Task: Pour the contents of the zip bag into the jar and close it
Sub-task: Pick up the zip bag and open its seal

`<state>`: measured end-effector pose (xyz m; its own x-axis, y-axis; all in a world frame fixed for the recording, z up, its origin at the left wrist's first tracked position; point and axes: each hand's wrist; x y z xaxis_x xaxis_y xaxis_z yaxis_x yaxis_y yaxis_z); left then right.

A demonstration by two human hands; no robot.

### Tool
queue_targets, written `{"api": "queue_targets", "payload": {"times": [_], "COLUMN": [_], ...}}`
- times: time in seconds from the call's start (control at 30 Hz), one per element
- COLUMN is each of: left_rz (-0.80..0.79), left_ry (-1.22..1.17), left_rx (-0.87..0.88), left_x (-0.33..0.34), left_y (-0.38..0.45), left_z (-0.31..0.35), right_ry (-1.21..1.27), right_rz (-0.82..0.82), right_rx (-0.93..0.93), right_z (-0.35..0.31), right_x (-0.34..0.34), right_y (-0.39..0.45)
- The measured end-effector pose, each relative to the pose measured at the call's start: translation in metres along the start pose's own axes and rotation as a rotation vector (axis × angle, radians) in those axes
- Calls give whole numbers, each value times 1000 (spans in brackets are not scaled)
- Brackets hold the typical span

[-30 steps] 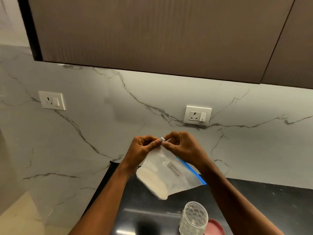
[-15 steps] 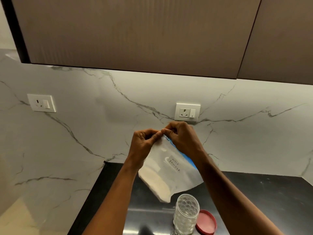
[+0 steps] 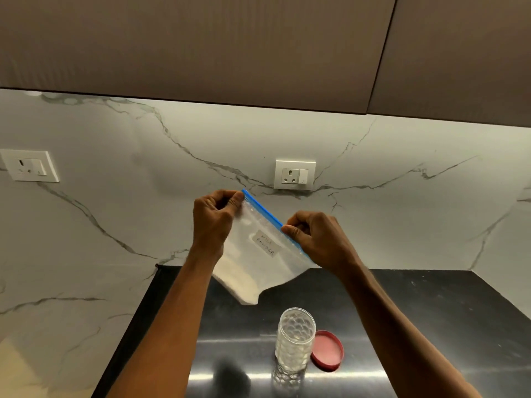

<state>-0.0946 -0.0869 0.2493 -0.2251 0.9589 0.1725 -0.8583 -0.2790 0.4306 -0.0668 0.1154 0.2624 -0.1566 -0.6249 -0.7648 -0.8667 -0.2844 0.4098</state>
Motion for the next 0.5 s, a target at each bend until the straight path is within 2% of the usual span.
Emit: {"api": "queue_targets", "payload": {"times": [0.3,0.43,0.5], "left_rz": [50,55,4], "left_ry": [-42,-117,-147], "left_rx": [8,-75,-94], "left_x": [-7,-5,-7], "left_y": [2,-7,-5], "left_z": [4,5,11], "right_ry": [-5,179,298], "right_rz": [128,230,285], "right_rx": [-5,-2,-7], "right_z": [36,38,31], "right_x": [-7,-3,-7], "right_y": [-30,-31,-26]}}
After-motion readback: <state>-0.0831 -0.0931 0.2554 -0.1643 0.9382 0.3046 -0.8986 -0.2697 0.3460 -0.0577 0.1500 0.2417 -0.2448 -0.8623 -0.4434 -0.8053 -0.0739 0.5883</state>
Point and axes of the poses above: each hand's wrist, its own y-axis towards the middle knuckle, its own x-axis out of the palm, z = x × y, and after that the axes turned 2 degrees about -y, right-handed
